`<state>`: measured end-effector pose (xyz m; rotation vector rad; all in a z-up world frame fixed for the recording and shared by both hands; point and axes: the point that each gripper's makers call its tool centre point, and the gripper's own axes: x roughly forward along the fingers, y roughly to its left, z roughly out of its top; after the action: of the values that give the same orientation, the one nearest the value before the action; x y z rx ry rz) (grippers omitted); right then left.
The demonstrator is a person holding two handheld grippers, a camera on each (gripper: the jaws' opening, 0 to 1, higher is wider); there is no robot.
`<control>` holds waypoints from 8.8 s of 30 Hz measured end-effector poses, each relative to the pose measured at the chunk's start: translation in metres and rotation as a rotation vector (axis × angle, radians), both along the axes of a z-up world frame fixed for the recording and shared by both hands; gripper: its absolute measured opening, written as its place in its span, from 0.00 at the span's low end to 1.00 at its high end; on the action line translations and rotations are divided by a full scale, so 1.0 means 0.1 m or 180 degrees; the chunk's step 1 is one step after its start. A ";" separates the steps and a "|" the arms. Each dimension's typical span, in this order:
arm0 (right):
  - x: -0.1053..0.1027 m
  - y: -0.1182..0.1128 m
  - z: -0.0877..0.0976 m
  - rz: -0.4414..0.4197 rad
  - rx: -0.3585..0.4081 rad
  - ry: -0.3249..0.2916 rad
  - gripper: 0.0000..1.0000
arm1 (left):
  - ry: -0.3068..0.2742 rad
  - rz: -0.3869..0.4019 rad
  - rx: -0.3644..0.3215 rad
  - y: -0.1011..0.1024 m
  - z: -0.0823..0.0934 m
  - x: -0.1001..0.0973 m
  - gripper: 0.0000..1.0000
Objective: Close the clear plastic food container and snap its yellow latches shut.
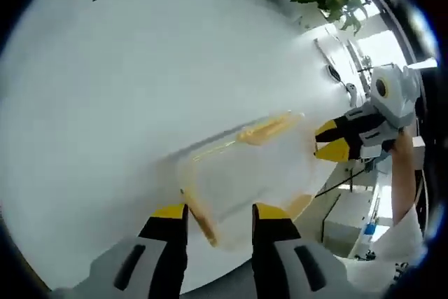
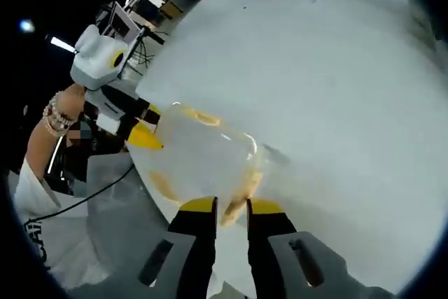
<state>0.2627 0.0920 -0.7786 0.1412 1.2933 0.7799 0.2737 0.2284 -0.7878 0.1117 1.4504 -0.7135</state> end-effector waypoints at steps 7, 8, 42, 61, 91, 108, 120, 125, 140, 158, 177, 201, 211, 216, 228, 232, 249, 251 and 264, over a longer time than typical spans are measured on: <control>0.03 -0.06 0.00 0.0150 -0.0318 -0.0253 0.22 | -0.0647 -0.0584 -0.0068 0.06 0.10 0.13 0.29; 0.03 -0.07 0.02 0.0169 -0.0322 -0.0247 0.20 | -0.0860 -0.0747 -0.0056 0.05 0.16 0.18 0.30; 0.35 0.97 0.22 0.1187 0.0141 -0.0954 0.00 | -0.1730 -0.1664 -0.1115 -0.60 0.29 -0.04 0.04; 0.56 0.97 0.16 0.1244 0.0127 -0.1036 0.08 | -0.2004 -0.2068 -0.1016 -0.67 0.24 -0.22 0.26; 0.50 0.97 -0.05 0.1666 0.0292 -0.0342 0.27 | -0.2665 -0.3009 -0.0278 -0.60 0.10 -0.31 0.45; 0.50 0.96 -0.05 0.1578 0.0269 -0.0302 0.26 | -0.2641 -0.2832 -0.0311 -0.65 0.10 -0.29 0.40; 0.51 0.95 -0.05 0.1566 0.0236 -0.0271 0.25 | -0.2708 -0.2817 -0.0164 -0.58 0.13 -0.25 0.36; 0.51 0.95 -0.06 0.1568 0.0258 -0.0267 0.24 | -0.2744 -0.2831 -0.0169 -0.59 0.12 -0.24 0.36; 0.51 0.97 -0.07 0.1603 0.0264 -0.0022 0.20 | -0.2787 -0.2845 -0.0142 -0.62 0.09 -0.24 0.36; 0.50 0.98 -0.05 0.1668 0.0501 -0.0097 0.19 | -0.2853 -0.2895 -0.0133 -0.65 0.07 -0.31 0.38; 0.53 0.92 -0.01 0.1674 0.0279 -0.0383 0.21 | -0.2926 -0.2920 -0.0163 -0.67 0.08 -0.27 0.39; 0.64 0.76 0.25 0.1621 0.0312 -0.0951 0.41 | -0.2669 -0.2712 -0.0162 -0.49 0.09 -0.27 0.77; 0.48 0.70 0.38 0.1790 0.0286 -0.1176 0.44 | -0.2648 -0.2646 -0.0092 -0.36 0.13 -0.19 0.82; 0.38 0.61 0.35 0.2011 0.0138 -0.1281 0.48 | -0.2615 -0.2581 -0.0114 -0.30 0.21 -0.11 0.83; 0.15 0.35 0.21 0.2573 -0.0380 -0.1447 0.63 | -0.2349 -0.2593 0.0004 -0.11 0.26 0.10 0.86; 0.03 0.27 0.08 0.2830 -0.0563 -0.1385 0.66 | -0.2169 -0.2789 0.0054 -0.09 0.21 0.06 0.88; 0.05 0.29 -0.14 0.3012 -0.0807 -0.1453 0.68 | -0.1720 -0.3046 0.0005 -0.22 -0.06 0.03 0.70; 0.06 0.30 -0.14 0.2995 -0.0805 -0.1492 0.68 | -0.1771 -0.3023 0.0016 -0.21 -0.04 0.08 0.71; 0.09 0.29 -0.14 0.2975 -0.0815 -0.1478 0.68 | -0.1779 -0.3014 -0.0005 -0.22 -0.04 0.11 0.70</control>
<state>0.2720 0.1209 -0.7928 -0.8630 0.9602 1.3186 0.2845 0.2067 -0.7918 0.9637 0.7993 -1.3113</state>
